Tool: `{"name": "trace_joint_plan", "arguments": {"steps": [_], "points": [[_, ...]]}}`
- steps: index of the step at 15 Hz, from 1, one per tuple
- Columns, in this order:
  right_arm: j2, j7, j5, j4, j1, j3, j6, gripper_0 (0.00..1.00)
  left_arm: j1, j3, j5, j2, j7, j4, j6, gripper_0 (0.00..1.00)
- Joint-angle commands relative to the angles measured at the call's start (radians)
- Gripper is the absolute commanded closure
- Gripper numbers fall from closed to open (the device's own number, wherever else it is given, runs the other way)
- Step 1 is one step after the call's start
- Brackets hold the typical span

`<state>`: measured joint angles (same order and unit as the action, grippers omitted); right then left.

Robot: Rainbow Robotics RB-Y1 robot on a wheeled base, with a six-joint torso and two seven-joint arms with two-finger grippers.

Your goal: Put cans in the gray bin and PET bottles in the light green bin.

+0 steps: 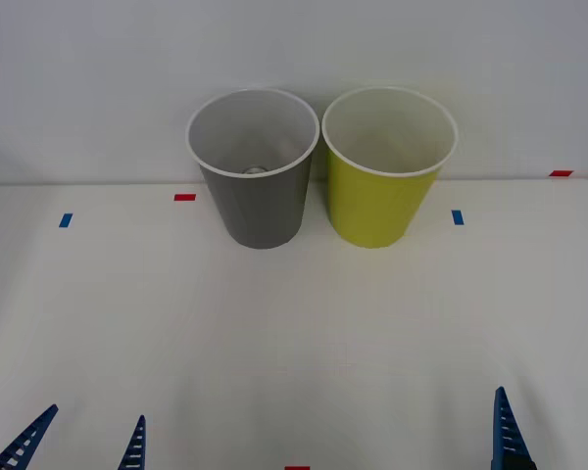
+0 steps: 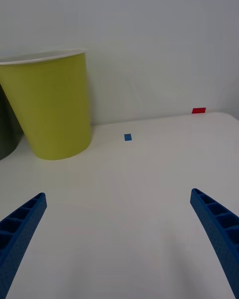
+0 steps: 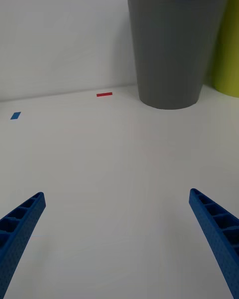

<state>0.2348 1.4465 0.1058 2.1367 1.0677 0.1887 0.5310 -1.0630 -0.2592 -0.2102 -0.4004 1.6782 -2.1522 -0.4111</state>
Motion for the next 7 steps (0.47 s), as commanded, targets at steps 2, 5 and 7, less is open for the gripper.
{"name": "trace_joint_plan", "arguments": {"steps": [2, 5, 7], "points": [[0.0, 0.0, 0.0, 0.0, 0.0, 0.0, 0.0, 0.0, 0.0, 0.0, 0.0, 0.0, 0.0, 0.0, 0.0, 0.0], [0.0, 0.0, 0.0, 0.0, 0.0, 0.0, 0.0, 0.0, 0.0, 0.0, 0.0, 0.0, 0.0, 0.0, 0.0, 0.0], [0.0, 0.0, 0.0, 0.0, 0.0, 0.0, 0.0, 0.0, 0.0, 0.0, 0.0, 0.0, 0.0, 0.0, 0.0, 0.0]]}}
